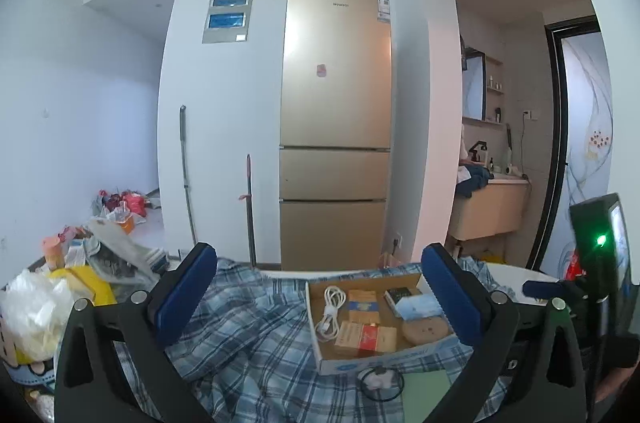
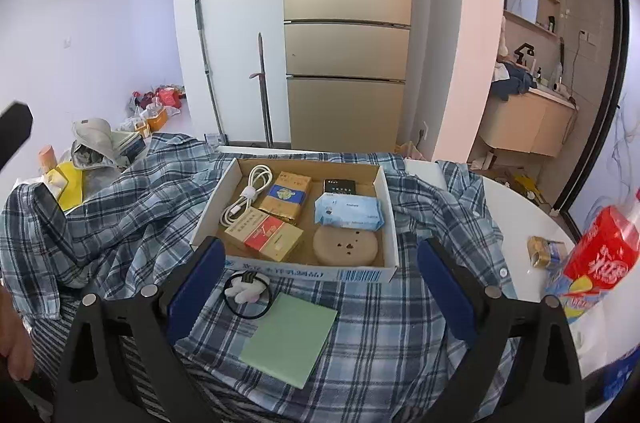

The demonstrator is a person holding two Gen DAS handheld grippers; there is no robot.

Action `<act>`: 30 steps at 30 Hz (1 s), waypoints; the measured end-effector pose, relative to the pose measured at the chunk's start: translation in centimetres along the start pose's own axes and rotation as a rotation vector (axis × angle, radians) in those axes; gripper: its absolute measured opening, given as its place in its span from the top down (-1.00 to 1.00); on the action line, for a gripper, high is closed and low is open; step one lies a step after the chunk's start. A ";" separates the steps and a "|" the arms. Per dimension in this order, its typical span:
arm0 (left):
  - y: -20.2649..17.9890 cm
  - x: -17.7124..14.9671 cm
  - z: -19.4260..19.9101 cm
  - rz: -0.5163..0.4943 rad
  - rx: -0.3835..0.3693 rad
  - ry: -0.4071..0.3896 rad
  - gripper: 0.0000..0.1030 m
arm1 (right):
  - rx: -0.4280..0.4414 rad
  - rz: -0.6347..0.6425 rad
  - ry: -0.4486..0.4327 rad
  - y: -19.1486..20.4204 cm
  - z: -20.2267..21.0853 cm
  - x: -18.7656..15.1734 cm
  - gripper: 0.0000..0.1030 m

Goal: Organize soft objects
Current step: 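Withdraw both grippers and move the right gripper toward the green card, then grasp the green card with the right gripper and lift it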

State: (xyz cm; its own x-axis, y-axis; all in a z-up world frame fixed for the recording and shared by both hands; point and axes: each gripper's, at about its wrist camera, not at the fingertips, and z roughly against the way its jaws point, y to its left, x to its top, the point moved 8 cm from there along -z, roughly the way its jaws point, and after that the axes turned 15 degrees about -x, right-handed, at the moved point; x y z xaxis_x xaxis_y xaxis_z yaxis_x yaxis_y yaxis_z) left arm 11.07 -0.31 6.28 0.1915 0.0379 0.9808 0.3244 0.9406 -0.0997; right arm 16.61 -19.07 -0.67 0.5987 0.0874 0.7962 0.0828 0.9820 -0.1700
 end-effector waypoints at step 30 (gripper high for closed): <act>1.5 -11.0 -4.7 0.070 0.003 0.216 -1.00 | 0.012 0.142 0.398 5.8 -8.2 -10.9 -0.94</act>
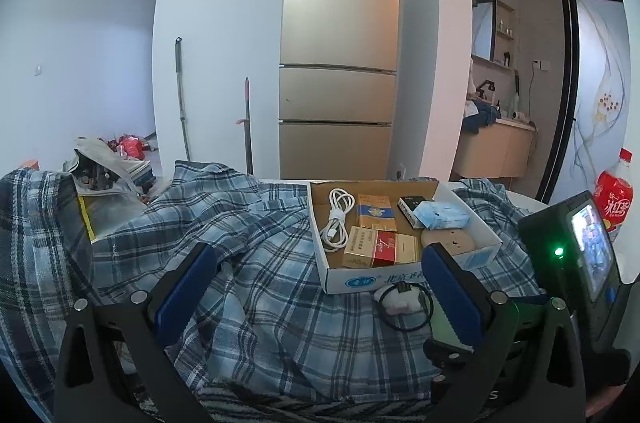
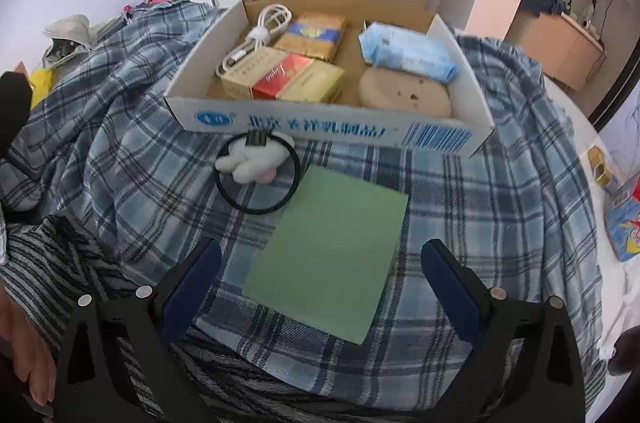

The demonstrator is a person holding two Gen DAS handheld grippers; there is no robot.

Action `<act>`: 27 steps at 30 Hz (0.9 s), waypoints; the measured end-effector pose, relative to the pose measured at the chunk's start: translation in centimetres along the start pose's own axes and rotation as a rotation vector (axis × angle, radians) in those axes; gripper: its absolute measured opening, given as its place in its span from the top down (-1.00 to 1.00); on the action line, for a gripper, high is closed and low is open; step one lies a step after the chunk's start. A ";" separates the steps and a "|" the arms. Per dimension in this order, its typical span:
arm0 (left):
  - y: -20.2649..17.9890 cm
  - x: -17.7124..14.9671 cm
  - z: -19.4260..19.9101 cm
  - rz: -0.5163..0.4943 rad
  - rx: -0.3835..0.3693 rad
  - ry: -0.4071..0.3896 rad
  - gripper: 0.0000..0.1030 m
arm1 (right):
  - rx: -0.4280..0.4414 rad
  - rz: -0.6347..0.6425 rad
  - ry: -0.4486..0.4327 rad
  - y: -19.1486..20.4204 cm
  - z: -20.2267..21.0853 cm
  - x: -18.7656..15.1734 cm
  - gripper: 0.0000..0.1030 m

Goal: Organize soft objects
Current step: 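Grasp the green card with the right gripper and lift it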

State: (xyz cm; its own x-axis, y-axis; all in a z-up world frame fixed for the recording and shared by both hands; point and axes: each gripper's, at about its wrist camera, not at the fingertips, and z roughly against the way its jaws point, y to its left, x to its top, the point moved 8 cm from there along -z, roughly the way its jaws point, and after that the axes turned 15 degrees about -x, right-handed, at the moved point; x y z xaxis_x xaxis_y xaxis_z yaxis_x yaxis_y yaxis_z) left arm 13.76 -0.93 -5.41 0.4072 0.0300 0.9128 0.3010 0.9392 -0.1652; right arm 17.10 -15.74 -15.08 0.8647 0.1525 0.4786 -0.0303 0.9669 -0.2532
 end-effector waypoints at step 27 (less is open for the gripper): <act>-0.6 0.0 0.4 -0.017 -0.016 -0.018 -1.00 | 0.044 0.098 0.119 -0.4 -1.3 -1.3 -0.60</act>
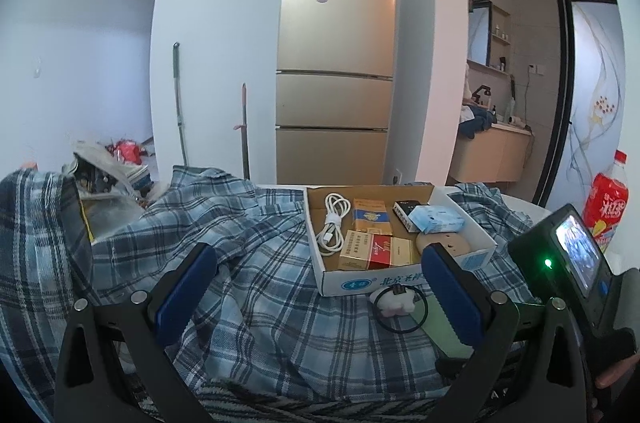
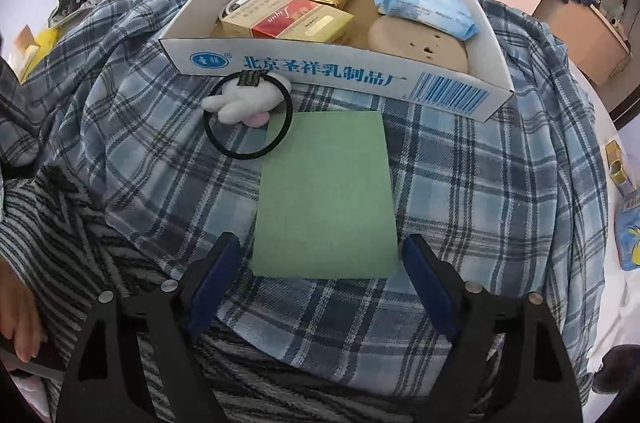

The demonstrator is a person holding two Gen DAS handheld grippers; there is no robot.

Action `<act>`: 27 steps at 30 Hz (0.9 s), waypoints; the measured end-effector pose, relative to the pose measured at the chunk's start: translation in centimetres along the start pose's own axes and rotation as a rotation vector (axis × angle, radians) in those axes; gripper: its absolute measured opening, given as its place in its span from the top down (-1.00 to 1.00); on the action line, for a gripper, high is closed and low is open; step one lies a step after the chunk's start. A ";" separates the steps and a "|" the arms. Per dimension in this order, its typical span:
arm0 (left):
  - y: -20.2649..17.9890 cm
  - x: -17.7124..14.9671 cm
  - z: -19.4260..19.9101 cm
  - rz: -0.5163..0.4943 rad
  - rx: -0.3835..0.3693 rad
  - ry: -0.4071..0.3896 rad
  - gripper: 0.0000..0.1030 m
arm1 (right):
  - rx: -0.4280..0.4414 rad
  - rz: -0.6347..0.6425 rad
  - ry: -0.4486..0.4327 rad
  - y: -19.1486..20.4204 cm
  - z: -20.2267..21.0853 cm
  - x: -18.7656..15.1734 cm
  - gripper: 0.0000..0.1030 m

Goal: Organize soft objects
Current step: 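Grasp the green card with the right gripper and lift it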

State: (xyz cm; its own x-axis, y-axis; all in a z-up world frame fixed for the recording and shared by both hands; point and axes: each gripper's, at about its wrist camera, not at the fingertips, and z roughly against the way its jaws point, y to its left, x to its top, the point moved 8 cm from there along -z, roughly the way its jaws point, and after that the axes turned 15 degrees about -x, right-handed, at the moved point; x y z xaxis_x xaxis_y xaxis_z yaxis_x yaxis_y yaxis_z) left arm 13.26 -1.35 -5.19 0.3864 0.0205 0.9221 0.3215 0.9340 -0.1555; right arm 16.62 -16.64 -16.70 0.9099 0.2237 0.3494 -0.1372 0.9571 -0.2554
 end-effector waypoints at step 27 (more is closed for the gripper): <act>-1.1 -2.1 -2.9 -0.023 -0.079 0.179 -0.89 | -0.070 -0.154 -0.491 -8.3 8.4 2.1 -0.34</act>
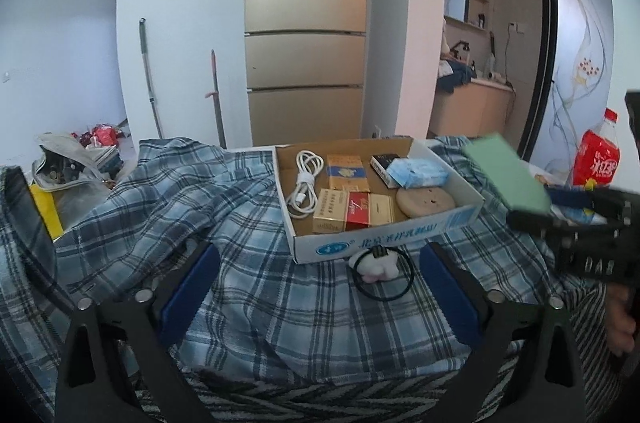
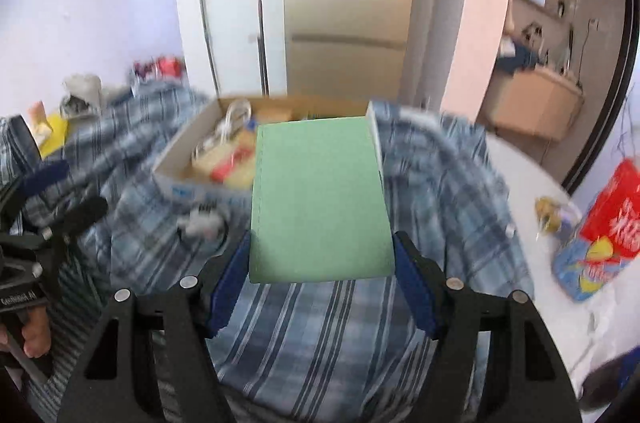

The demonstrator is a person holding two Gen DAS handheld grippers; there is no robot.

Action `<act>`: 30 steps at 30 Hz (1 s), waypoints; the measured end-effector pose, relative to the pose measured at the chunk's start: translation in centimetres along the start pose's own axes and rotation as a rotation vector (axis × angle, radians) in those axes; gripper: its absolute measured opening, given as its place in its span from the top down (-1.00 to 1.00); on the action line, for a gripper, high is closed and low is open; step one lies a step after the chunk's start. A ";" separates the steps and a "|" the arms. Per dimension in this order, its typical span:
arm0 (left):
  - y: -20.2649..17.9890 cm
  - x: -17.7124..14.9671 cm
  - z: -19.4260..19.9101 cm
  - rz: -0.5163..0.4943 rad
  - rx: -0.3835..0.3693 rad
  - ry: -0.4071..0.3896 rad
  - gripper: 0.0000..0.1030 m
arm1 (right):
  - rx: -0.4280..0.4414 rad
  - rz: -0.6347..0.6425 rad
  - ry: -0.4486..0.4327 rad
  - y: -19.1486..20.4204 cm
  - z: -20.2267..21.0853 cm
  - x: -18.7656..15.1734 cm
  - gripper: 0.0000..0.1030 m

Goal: Organize soft objects
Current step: 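Grasp the green card with the right gripper and lift it, then grasp the white plush toy with the left gripper while the right gripper holds the card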

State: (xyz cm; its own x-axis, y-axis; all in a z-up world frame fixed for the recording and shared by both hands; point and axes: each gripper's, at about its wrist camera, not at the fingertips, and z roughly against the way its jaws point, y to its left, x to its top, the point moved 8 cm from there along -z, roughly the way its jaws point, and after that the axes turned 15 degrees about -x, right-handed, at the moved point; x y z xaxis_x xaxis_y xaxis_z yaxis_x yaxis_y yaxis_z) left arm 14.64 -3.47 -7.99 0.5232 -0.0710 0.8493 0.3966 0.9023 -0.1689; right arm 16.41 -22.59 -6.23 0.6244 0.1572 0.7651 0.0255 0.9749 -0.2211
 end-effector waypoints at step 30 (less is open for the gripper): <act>-2.7 -2.4 -11.0 -0.016 -0.100 0.356 -0.09 | 0.051 -0.162 -0.222 -2.7 1.0 1.3 -0.34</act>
State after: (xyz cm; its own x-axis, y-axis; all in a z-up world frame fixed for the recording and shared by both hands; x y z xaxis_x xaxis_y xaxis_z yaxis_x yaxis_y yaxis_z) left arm 20.60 -10.41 -15.09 0.7389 -0.2443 0.6280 0.4694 0.8553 -0.2195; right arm 16.36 -24.81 -4.00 0.4292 0.0241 0.9029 0.0679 0.9960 -0.0588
